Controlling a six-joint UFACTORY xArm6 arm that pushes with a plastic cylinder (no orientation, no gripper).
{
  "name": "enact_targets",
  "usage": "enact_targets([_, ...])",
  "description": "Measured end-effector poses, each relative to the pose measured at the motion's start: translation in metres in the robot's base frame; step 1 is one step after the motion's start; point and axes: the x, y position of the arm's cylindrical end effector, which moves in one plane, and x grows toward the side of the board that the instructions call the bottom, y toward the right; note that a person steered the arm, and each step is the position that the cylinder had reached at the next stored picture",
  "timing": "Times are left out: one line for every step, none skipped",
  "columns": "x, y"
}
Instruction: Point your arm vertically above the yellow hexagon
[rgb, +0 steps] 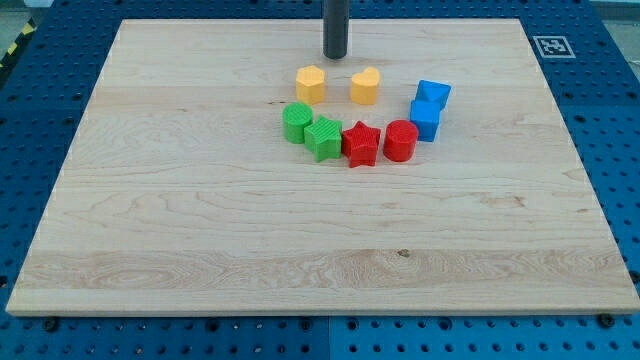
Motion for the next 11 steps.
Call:
enact_targets([0.0, 0.0])
enact_targets([0.0, 0.002])
enact_targets([0.0, 0.004])
enact_targets([0.0, 0.006])
enact_targets([0.0, 0.006])
enact_targets([0.0, 0.006])
enact_targets([0.0, 0.024])
enact_targets([0.0, 0.032])
enact_targets([0.0, 0.03])
enact_targets([0.0, 0.0])
enact_targets([0.001, -0.041])
